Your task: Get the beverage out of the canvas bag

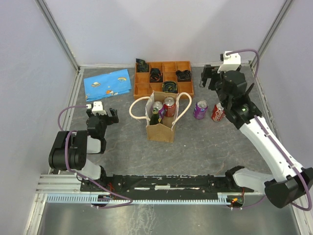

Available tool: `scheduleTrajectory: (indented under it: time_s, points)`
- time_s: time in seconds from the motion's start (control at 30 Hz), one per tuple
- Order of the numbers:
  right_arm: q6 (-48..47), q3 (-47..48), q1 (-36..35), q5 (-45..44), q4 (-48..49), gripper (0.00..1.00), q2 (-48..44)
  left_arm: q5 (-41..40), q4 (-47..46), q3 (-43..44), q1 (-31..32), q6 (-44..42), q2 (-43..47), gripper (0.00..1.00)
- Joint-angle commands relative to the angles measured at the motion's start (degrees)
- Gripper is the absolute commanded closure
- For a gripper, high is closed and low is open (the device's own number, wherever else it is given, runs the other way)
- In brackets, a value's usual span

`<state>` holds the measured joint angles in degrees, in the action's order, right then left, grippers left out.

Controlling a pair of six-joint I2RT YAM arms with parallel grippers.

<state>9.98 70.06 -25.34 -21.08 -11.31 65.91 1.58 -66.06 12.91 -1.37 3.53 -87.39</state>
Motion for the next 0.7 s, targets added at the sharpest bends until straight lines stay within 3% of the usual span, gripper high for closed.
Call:
scheduleTrajectory:
  time_s: [0.0,0.13,0.3,0.33,0.53,0.67]
  points:
    - [-2.0,5.67,-4.65,6.66,-2.47,0.16,0.84,-0.53,-2.21,0.28,0.22,-2.04,0.25,0.01]
    - [-5.28,9.8,-11.37,6.73,-4.98,0.3,4.23,-0.54,-2.19,0.28,0.23,-2.04,0.29,0.01]
    - [-5.72,14.42,-14.75,9.54,-8.11,0.71,11.63,-0.54,-2.12,0.28,0.2,-2.04,0.28,0.01]
    - [-5.47,15.09,-14.78,9.76,-8.75,0.75,12.96,-0.56,-2.14,0.21,0.24,-2.04,0.29,0.01]
    - [-3.81,18.33,-14.94,10.35,-13.2,1.0,21.17,-0.53,-2.14,0.27,0.24,-2.04,0.24,0.01]
    - [-2.7,17.72,-14.99,12.07,-13.4,1.0,24.64,-0.57,-2.17,0.25,0.27,-2.04,0.28,0.01]
